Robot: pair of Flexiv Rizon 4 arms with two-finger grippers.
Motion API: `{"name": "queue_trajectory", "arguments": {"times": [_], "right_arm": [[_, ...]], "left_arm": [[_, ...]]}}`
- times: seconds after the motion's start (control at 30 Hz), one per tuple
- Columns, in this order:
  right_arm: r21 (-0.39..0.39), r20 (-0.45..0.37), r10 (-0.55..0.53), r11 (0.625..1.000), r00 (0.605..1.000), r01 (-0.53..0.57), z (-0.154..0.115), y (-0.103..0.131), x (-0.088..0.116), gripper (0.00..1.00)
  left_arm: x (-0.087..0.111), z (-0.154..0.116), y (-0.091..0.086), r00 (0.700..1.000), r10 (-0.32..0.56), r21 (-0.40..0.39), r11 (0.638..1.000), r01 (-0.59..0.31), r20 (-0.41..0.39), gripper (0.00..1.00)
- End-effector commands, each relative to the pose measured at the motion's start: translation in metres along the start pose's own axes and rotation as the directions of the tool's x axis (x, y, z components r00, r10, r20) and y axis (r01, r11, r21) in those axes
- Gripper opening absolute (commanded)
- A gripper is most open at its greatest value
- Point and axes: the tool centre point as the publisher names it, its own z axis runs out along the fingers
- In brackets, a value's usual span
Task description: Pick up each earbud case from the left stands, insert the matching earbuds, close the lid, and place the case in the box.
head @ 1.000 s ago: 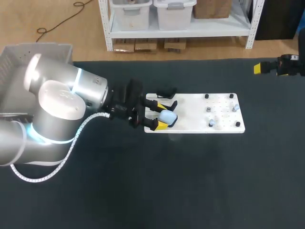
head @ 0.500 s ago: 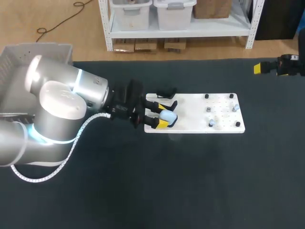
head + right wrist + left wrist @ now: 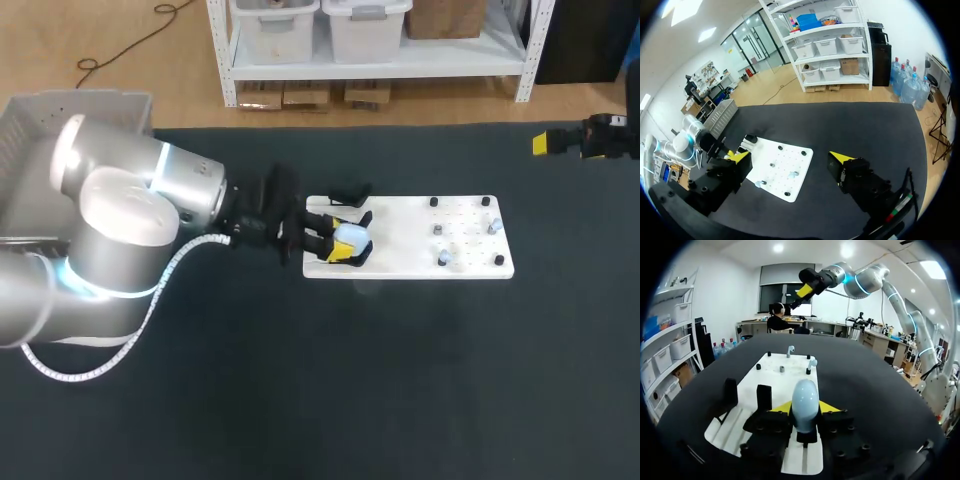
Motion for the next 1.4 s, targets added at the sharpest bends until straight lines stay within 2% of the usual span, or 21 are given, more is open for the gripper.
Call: {"name": "queue_trajectory", "arguments": {"times": [0.03, 0.3, 0.53, 1.3, 1.4], "right_arm": [[0.001, 0.000, 0.000, 1.000, 1.000, 0.000, 0.000, 0.000, 0.000, 1.00], [0.001, 0.000, 0.000, 1.000, 1.000, 0.000, 0.000, 0.000, 0.000, 1.00], [0.001, 0.000, 0.000, 1.000, 1.000, 0.000, 0.000, 0.000, 0.000, 1.00], [0.001, 0.000, 0.000, 1.000, 1.000, 0.000, 0.000, 0.000, 0.000, 1.00], [0.001, 0.000, 0.000, 1.000, 1.000, 0.000, 0.000, 0.000, 0.000, 1.00]], "left_arm": [[-0.012, -0.015, -0.007, 0.999, 0.010, -0.026, 1.000, -0.009, 0.037, 0.00], [-0.059, -0.031, -0.007, 0.978, 0.065, -0.083, 0.995, -0.049, 0.199, 0.00], [-0.080, -0.036, -0.008, 0.954, 0.115, -0.094, 0.991, -0.092, 0.276, 0.00], [-0.080, -0.036, -0.008, 0.954, 0.115, -0.094, 0.991, -0.092, 0.276, 0.00], [-0.086, -0.037, -0.018, 0.941, 0.113, -0.103, 0.991, -0.084, 0.319, 0.00]]}}
